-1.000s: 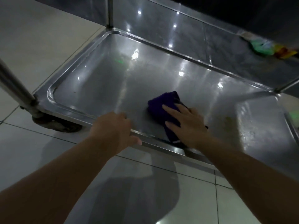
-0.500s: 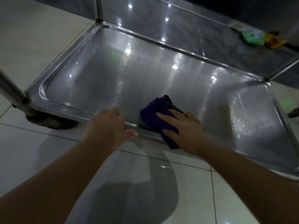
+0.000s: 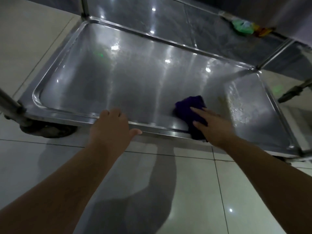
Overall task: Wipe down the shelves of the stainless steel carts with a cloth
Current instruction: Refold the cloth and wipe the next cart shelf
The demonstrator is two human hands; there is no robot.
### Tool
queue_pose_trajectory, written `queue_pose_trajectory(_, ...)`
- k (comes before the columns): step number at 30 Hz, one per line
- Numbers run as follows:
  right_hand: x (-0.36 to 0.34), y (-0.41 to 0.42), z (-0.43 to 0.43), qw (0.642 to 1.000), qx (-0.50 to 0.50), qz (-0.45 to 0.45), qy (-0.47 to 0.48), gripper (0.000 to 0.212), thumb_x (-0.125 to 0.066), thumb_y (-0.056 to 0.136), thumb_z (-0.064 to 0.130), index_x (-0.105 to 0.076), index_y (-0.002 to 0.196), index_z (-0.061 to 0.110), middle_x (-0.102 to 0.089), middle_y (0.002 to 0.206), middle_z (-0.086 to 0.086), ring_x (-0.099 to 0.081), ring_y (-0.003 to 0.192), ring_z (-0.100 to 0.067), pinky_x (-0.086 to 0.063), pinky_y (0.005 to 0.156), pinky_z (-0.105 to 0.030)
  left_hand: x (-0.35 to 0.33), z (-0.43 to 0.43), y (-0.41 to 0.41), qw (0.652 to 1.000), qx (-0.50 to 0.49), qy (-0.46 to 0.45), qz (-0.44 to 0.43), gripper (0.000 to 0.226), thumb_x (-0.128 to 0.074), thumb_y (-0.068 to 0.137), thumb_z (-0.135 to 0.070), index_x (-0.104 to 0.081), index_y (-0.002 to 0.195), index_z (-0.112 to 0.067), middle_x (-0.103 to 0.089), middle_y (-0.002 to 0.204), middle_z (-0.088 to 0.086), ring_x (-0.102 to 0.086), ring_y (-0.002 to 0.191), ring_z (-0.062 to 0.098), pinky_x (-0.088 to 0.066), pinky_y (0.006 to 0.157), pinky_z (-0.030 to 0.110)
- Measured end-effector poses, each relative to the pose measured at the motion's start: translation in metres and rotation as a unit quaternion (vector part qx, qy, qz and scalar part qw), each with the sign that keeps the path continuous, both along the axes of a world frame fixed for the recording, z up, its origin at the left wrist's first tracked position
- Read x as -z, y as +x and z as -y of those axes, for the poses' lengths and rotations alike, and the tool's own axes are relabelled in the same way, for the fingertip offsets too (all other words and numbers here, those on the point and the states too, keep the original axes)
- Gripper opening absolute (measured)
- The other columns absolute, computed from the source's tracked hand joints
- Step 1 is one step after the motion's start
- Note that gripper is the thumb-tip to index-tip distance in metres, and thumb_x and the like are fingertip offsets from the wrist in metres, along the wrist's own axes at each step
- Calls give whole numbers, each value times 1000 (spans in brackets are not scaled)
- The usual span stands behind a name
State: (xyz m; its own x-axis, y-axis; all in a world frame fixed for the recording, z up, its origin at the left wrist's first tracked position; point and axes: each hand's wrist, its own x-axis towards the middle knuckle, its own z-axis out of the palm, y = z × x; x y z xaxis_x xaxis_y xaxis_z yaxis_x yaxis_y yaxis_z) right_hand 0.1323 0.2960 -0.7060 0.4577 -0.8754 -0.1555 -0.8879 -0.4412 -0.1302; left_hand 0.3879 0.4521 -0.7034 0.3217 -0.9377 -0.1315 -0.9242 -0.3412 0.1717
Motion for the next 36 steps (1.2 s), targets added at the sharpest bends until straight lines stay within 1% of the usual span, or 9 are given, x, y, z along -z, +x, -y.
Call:
queue_pose_trajectory(2,1,-10,13,985,168,-28,-2,51,-38,96,49,-19,142,51,-28,152,6,-35,128,-32,-33,99,-42,-1,0,-2,1000,6,12,12,62,-34,87,-65,-54,112,-12,-49,110,5,-47,106,23,-41,88,32)
queue_pose_trajectory(4,6,-4,8,975,211,-73,-15,53,-34,95,52,-13,143,51,-23,154,5,-31,129,-35,-30,102,-45,-2,3,-6,1000,3,25,16,66,-32,85,-68,-54,114,-13,-49,111,4,-47,105,24,-42,88,34)
queue_pose_trajectory(10,3,2,-25,994,-104,-17,-29,52,-33,93,55,-17,143,52,-28,152,7,-35,124,-28,-27,97,-33,-8,22,-42,998,41,-3,-42,66,-45,80,-69,-57,116,-16,-49,118,3,-44,113,22,-41,91,33)
queue_pose_trajectory(13,-2,-23,0,988,-149,-16,-21,52,-39,95,48,-19,142,52,-29,152,8,-38,125,-24,-31,101,-33,-9,34,-70,990,70,-35,-118,49,-50,86,-56,-57,114,-17,-49,122,0,-45,115,19,-41,90,30)
queue_pose_trajectory(19,12,-42,75,973,224,-49,-37,52,-31,97,47,-13,145,47,-25,152,0,-31,127,-37,-31,98,-48,0,50,-101,995,91,-11,-32,44,-34,92,-57,-52,122,-31,-50,117,0,-53,106,26,-41,79,33)
queue_pose_trajectory(23,22,-25,53,996,11,-36,-75,52,-25,93,56,-10,143,51,-23,153,3,-32,127,-34,-31,99,-47,4,57,-117,995,64,63,30,57,-25,88,-67,-39,133,-37,-38,128,8,-44,112,33,-39,98,50)
queue_pose_trajectory(27,12,-63,67,972,-221,-19,-80,50,-25,93,56,-16,142,53,-30,151,8,-40,121,-27,-36,97,-40,8,51,-119,998,27,52,32,68,-14,79,-74,-39,133,-41,-34,130,-2,-43,113,26,-37,99,45)
queue_pose_trajectory(33,11,-81,139,977,205,30,-57,50,-38,95,42,-25,144,41,-29,150,-5,-31,125,-41,-26,102,-52,-4,61,-132,998,4,57,8,71,-30,74,-80,-56,119,-32,-41,131,-10,-37,121,25,-33,104,43)
queue_pose_trajectory(36,19,-52,109,991,99,27,-87,49,-37,94,49,-27,142,45,-31,149,0,-31,125,-37,-26,100,-48,-10,80,-147,998,34,59,-18,69,-44,77,-73,-53,126,-26,-36,143,-7,-23,137,25,-21,112,42)
